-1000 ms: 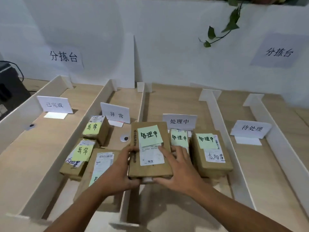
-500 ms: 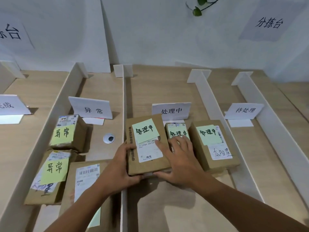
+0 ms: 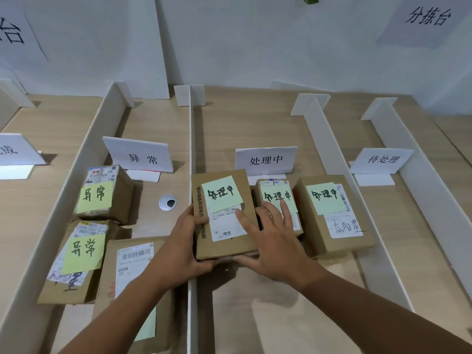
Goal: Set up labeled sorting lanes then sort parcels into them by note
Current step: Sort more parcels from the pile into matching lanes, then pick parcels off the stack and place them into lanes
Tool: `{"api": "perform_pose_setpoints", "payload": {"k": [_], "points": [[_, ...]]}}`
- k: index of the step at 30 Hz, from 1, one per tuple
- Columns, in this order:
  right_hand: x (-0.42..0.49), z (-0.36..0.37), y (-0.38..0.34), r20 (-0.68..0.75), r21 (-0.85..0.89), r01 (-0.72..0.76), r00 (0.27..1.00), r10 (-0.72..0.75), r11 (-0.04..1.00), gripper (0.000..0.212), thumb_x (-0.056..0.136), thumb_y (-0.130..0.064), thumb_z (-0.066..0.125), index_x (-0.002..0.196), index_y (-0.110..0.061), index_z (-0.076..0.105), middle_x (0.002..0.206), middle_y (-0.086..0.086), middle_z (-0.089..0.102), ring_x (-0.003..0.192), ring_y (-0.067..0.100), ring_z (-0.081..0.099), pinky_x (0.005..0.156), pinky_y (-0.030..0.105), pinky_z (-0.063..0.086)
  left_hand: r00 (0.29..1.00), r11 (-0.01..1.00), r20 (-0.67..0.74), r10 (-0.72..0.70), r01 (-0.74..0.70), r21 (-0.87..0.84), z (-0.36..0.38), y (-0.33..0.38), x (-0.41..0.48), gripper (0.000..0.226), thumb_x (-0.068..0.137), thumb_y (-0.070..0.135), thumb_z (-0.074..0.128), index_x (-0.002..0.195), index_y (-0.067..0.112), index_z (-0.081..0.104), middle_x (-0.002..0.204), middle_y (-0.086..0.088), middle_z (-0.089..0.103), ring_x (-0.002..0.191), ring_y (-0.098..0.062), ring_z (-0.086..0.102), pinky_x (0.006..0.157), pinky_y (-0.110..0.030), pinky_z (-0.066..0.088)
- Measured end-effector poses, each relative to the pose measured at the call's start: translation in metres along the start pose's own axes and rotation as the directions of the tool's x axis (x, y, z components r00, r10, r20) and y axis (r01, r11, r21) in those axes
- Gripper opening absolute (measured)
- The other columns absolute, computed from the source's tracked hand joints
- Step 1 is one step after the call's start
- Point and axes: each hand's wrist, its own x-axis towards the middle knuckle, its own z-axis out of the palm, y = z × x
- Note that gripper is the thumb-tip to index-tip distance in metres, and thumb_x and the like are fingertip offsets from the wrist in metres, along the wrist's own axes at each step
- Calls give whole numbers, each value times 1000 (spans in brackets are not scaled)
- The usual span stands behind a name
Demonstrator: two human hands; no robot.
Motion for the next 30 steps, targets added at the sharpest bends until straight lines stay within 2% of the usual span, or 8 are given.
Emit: {"api": "perform_pose_setpoints", "payload": {"k": [2,6,11,13,16,19,25,30], "points": [[-1,-1,-2,32,0,-13,999,13,1000,102,81,-88,38,162,-31,15,150,17,43,148,39,25,120,66,6,1000,1000,-13,5,-5,17,1,0,-2,99,64,45,90,140,39,27,168,2,7,155,-18,19,115,-47,41],[-11,-19,1,54,91,-39,998,34,995,102,81,-87,36,159,-40,-8,166,12,15,154,33,-7,121,59,-9,995,989,13,-100,98,107,-5,18,-6,112,54,67,82,145,44,21,169,4,-4,152,0,-13,125,-45,22],[-64,-74,41,-58,134,-99,992,108,986,93,83,-81,40,159,-39,6,167,5,17,156,30,-1,124,56,-1,1000,975,-22,-14,18,220,-2,92,-2,123,51,86,74,153,45,20,168,14,-7,156,-15,1,119,-43,23],[-95,-97,71,-104,105,-146,982,157,984,93,83,-79,42,160,-38,10,166,3,18,155,30,2,125,54,-2,999,967,-36,37,-27,253,11,131,9,119,53,87,72,153,47,21,169,10,-3,157,-20,1,122,-47,20],[-157,-123,118,-142,105,-266,950,279,958,93,86,-79,42,162,-36,8,168,3,13,156,28,-4,125,52,-5,992,947,22,121,-122,298,44,193,30,124,54,91,65,157,32,28,170,1,4,157,-26,4,124,-52,18],[-239,-140,158,-175,119,-378,902,394,918,91,87,-79,39,162,-36,10,168,3,11,156,27,-5,125,51,-4,963,897,108,246,-269,351,101,262,43,128,54,93,61,157,23,31,169,-5,13,156,-28,9,125,-52,18],[-436,-154,244,-221,185,-558,778,588,809,88,88,-77,40,161,-38,11,166,6,16,154,29,3,124,53,4,879,831,251,406,-469,299,264,424,42,129,53,102,50,160,40,10,170,10,-3,156,-14,-12,127,-45,6],[-597,-160,324,-250,204,-681,658,710,703,85,88,-79,35,160,-41,12,166,6,18,153,27,6,124,49,6,797,761,312,518,-596,258,411,544,31,125,56,102,47,159,43,8,170,11,-2,156,-15,-8,127,-48,9]]}}
